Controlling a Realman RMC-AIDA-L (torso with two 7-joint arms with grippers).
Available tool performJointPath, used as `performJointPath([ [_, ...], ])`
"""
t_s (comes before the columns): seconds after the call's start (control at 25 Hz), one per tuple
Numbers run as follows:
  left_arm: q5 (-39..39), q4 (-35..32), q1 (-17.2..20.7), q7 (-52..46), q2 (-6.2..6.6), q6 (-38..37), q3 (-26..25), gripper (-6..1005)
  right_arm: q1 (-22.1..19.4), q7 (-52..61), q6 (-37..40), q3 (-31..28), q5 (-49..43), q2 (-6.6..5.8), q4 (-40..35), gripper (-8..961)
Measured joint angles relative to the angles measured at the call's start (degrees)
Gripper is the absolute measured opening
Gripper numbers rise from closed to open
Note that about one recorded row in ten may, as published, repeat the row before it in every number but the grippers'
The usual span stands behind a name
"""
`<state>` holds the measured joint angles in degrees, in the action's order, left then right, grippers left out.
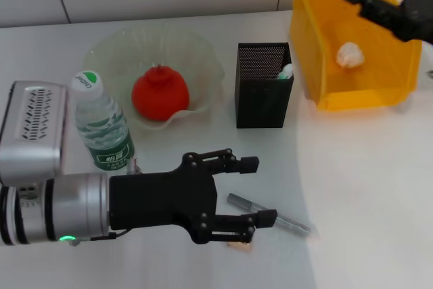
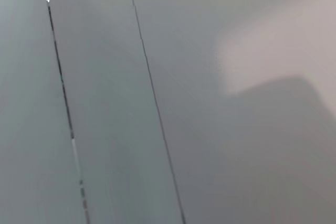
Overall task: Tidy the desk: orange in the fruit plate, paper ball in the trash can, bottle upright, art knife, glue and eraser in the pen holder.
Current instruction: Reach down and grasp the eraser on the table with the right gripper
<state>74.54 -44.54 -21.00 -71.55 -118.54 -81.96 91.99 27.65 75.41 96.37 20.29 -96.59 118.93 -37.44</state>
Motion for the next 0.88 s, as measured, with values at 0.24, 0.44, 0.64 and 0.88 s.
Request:
performJointPath([
  [0.24,0.3,1.4,2.2,4.2,0.18,-2.8,-5.5,815,-5.4,18.8,5.5,9.1,-5.0,-1.75,-20.0,765],
  [0.44,0.4,5.9,2.8,7.0,0.41,-6.0,-12.2,815,-4.9,28.6,13.1,11.8,-16.8,-2.61,-32.8,776],
  [0.64,0.4,10.5,2.8,10.6,0.42,-8.7,-16.7,815,-1.1,30.8,18.6,21.0,-26.6,-3.24,-42.4,774],
  [0.88,1.6,11.0,2.7,10.4,0.48,-8.6,-17.1,815,10.3,38.0,24.7,31.6,-38.0,-3.86,-44.1,771],
])
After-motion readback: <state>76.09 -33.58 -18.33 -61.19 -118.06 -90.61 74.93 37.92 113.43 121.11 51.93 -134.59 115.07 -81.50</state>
